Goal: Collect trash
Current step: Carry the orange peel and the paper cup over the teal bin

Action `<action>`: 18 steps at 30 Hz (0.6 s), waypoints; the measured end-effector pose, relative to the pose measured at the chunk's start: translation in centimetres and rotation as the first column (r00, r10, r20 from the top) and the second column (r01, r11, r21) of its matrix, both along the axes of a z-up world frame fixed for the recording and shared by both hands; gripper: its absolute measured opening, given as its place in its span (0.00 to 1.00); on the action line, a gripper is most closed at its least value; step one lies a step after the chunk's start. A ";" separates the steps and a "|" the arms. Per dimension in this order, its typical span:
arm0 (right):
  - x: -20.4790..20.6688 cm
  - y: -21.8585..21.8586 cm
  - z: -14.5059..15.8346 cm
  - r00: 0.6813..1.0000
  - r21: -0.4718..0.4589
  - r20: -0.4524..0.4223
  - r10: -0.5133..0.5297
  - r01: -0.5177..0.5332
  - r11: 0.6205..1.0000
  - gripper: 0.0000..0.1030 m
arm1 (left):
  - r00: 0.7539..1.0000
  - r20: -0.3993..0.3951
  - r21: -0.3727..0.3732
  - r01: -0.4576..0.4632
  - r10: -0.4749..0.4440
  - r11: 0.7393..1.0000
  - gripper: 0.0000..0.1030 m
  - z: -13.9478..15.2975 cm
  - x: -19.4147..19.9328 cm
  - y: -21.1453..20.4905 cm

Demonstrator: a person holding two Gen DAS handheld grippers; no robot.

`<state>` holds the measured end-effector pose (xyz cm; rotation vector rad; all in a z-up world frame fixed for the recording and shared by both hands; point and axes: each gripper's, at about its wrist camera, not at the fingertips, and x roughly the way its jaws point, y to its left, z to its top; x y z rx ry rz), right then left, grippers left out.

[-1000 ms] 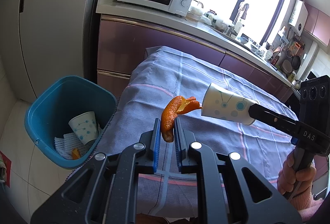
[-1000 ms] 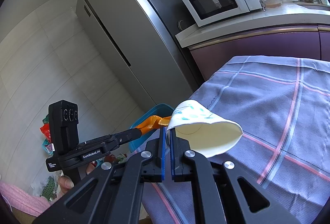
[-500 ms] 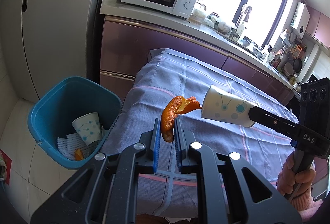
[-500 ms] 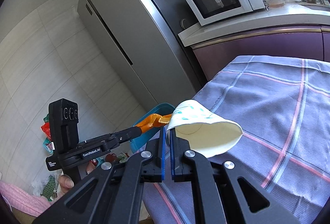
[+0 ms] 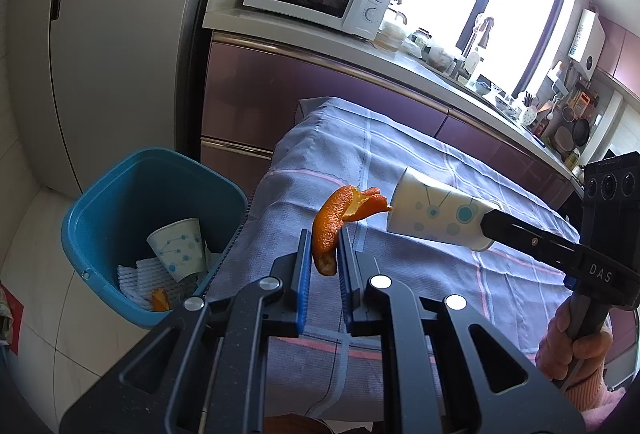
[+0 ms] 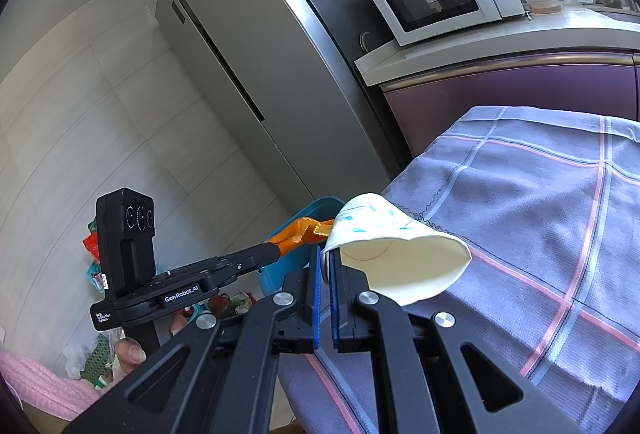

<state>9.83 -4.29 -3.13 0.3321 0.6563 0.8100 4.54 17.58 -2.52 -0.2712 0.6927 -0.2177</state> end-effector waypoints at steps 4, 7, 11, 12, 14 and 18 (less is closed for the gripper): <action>0.1 0.5 0.0 1.000 -0.001 0.001 0.007 -0.007 1.000 0.03 | 1.000 0.003 -0.001 -0.008 0.008 1.000 0.13 0.0 -0.1 0.3; 0.2 0.8 0.0 1.000 -0.001 0.001 0.010 -0.010 1.000 0.03 | 1.000 0.004 -0.001 -0.013 0.013 1.000 0.13 0.1 -0.2 0.5; 0.2 1.1 0.0 1.000 -0.001 0.001 0.015 -0.015 1.000 0.03 | 1.000 0.005 -0.002 -0.019 0.019 1.000 0.13 0.0 -0.3 0.8; 0.2 1.2 0.0 1.000 -0.002 0.001 0.016 -0.016 1.000 0.03 | 1.000 0.004 -0.003 -0.020 0.020 1.000 0.13 0.0 -0.3 0.8; 0.2 1.3 0.0 1.000 -0.002 0.001 0.018 -0.018 1.000 0.03 | 1.000 0.003 -0.003 -0.021 0.021 1.000 0.13 0.0 -0.3 0.9; 0.3 1.5 0.0 1.000 -0.001 -0.001 0.023 -0.023 1.000 0.03 | 1.000 0.003 -0.002 -0.029 0.029 1.000 0.13 0.0 -0.4 1.2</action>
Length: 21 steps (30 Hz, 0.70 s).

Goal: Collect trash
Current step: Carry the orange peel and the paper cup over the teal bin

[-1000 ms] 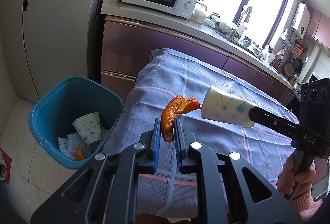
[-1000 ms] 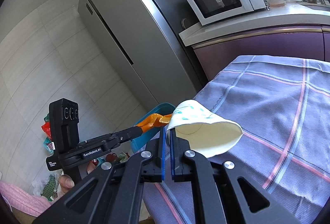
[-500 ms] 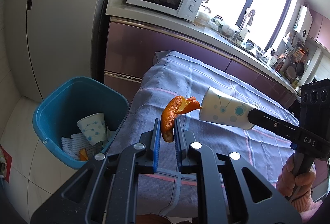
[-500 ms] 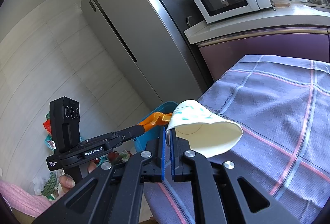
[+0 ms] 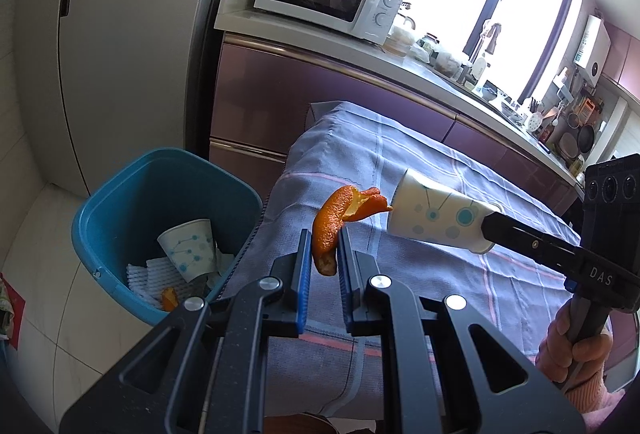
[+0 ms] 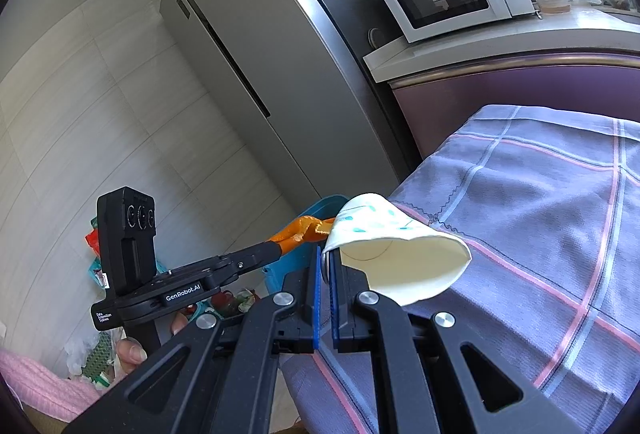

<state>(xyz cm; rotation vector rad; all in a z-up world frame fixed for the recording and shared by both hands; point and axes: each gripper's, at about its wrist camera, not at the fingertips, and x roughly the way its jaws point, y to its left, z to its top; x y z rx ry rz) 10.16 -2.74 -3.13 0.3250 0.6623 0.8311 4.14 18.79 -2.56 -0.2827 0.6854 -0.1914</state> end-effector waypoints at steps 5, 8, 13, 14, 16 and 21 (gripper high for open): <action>0.1 0.3 0.1 1.000 0.000 0.002 0.007 -0.007 1.000 0.03 | 1.000 0.000 0.002 -0.009 0.009 1.000 0.13 -0.1 0.0 0.4; 0.1 0.5 0.1 1.000 0.000 0.003 0.010 -0.010 1.000 0.03 | 1.000 0.003 0.005 -0.013 0.013 1.000 0.13 0.0 -0.1 0.6; 0.2 0.8 0.1 1.000 -0.002 0.003 0.015 -0.015 1.000 0.03 | 1.000 0.002 0.004 -0.019 0.019 1.000 0.13 0.0 -0.2 0.9; 0.1 0.9 0.1 1.000 -0.003 0.003 0.018 -0.018 1.000 0.03 | 1.000 0.002 0.004 -0.021 0.021 1.000 0.13 0.0 -0.2 1.0; 0.2 1.1 0.1 1.000 -0.003 0.002 0.022 -0.022 1.000 0.03 | 1.000 0.002 0.002 -0.026 0.026 1.000 0.13 0.0 -0.2 1.1; 0.3 1.6 0.2 1.000 -0.006 0.002 0.030 -0.030 1.000 0.03 | 0.999 0.004 0.002 -0.036 0.036 0.999 0.13 0.0 -0.3 1.5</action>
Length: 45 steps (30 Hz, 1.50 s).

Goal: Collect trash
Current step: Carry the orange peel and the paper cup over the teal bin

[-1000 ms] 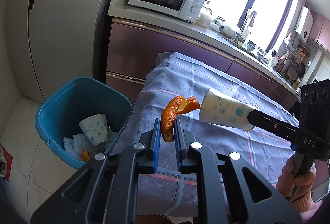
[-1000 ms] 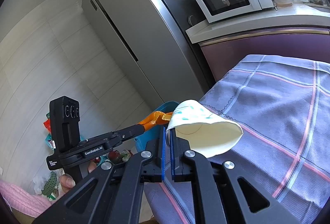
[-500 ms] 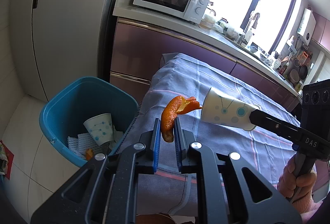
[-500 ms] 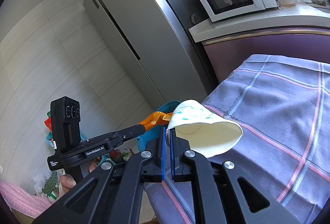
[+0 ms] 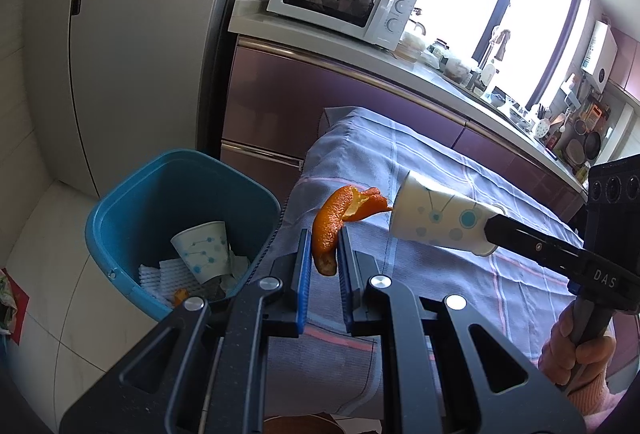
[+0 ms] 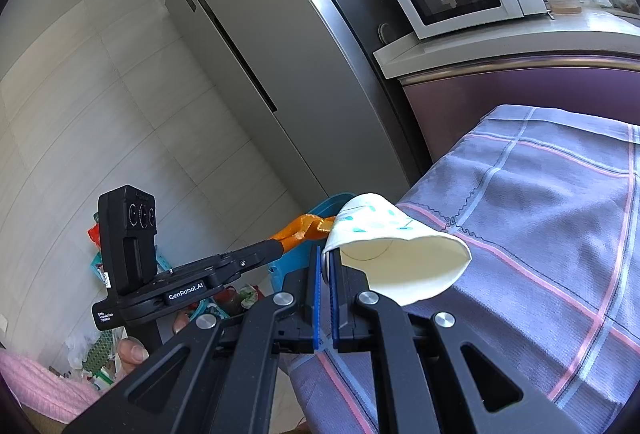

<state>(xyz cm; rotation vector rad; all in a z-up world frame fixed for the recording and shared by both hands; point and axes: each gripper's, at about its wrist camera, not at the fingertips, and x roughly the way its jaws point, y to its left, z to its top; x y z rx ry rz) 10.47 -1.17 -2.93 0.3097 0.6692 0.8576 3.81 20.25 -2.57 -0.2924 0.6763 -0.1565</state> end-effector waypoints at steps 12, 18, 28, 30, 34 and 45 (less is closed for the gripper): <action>0.0 0.7 0.1 1.000 -0.005 -0.001 0.012 -0.012 1.000 0.03 | 1.000 -0.001 0.003 -0.016 0.016 1.000 0.13 0.0 -0.2 0.3; 0.1 1.2 0.1 1.000 -0.008 -0.001 0.021 -0.021 1.000 0.03 | 1.000 0.000 0.002 -0.025 0.025 1.000 0.13 0.1 -0.3 0.6; 0.2 2.0 0.0 0.999 -0.011 0.003 0.037 -0.037 0.999 0.03 | 0.999 0.003 0.002 -0.038 0.038 0.999 0.13 0.3 -0.3 1.1; 0.3 2.1 0.0 0.999 -0.010 0.001 0.041 -0.041 0.999 0.03 | 0.999 0.003 0.001 -0.042 0.042 0.999 0.13 0.3 -0.3 1.2; 0.5 2.3 -0.2 0.999 -0.004 -0.005 0.047 -0.047 0.999 0.03 | 0.999 0.003 0.001 -0.049 0.049 0.999 0.13 0.2 -0.3 1.5; 0.7 2.9 -0.5 0.998 -0.005 -0.015 0.059 -0.060 0.998 0.03 | 0.998 0.002 0.000 -0.069 0.069 0.998 0.13 0.0 -0.5 2.1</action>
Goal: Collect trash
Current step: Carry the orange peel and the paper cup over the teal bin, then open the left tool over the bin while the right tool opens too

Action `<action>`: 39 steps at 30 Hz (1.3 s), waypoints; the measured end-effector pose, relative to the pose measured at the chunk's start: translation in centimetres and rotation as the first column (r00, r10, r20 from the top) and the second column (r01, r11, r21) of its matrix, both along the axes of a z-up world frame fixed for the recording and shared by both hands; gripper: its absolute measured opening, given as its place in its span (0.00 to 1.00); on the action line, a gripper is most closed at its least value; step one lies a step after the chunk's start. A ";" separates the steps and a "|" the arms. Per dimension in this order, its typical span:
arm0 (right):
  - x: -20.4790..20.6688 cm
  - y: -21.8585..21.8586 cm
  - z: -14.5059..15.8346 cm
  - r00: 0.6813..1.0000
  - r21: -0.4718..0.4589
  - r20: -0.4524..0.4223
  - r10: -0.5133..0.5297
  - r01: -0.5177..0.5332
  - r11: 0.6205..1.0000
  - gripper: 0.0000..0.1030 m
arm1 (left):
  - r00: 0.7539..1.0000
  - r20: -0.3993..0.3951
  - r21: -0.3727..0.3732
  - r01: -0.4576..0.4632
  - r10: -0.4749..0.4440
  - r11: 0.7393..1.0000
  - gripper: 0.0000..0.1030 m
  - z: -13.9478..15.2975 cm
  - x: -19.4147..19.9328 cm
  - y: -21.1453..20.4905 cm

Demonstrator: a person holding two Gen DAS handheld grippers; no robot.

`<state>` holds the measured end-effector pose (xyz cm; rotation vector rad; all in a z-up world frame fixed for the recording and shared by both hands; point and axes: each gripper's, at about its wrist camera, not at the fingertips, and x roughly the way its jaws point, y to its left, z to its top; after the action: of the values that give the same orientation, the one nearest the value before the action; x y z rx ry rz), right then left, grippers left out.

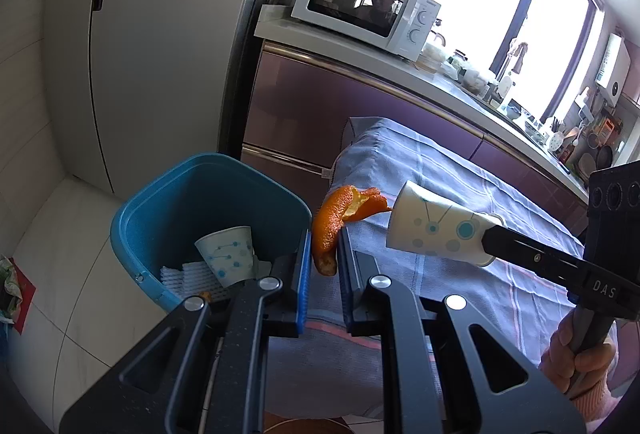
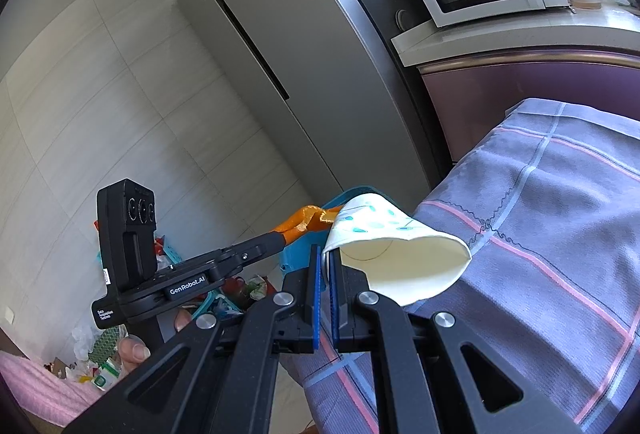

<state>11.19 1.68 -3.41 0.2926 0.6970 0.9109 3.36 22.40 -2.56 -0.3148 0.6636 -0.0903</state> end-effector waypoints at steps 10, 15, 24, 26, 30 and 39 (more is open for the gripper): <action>0.2 0.9 0.0 1.000 -0.013 0.001 0.017 -0.017 1.000 0.03 | 1.000 -0.001 0.002 -0.020 0.020 1.000 0.13 -0.1 0.0 0.5; 0.4 1.6 0.0 1.000 -0.022 0.001 0.031 -0.031 0.999 0.03 | 0.999 -0.004 0.007 -0.036 0.036 0.999 0.13 -0.3 0.1 1.0; 0.8 4.2 0.2 0.997 -0.067 0.009 0.077 -0.076 0.995 0.03 | 0.995 -0.028 0.017 -0.093 0.093 0.996 0.13 -1.2 0.8 2.8; 0.9 5.2 0.2 0.996 -0.085 0.010 0.088 -0.087 0.993 0.03 | 0.994 -0.037 0.019 -0.106 0.106 0.994 0.13 -1.5 1.1 3.3; 1.2 7.4 -0.1 0.994 -0.148 0.022 0.110 -0.106 0.983 0.03 | 0.989 -0.059 0.028 -0.132 0.133 0.991 0.13 -2.3 1.5 4.4; 2.9 12.0 -1.7 0.989 -0.263 -0.006 0.147 -0.144 0.954 0.03 | 0.972 -0.141 0.020 -0.187 0.188 0.982 0.14 -5.4 4.0 6.7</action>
<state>14.09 13.68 -5.11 -0.0018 0.8248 0.9468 7.36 29.12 -7.99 -0.3786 0.7720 0.1157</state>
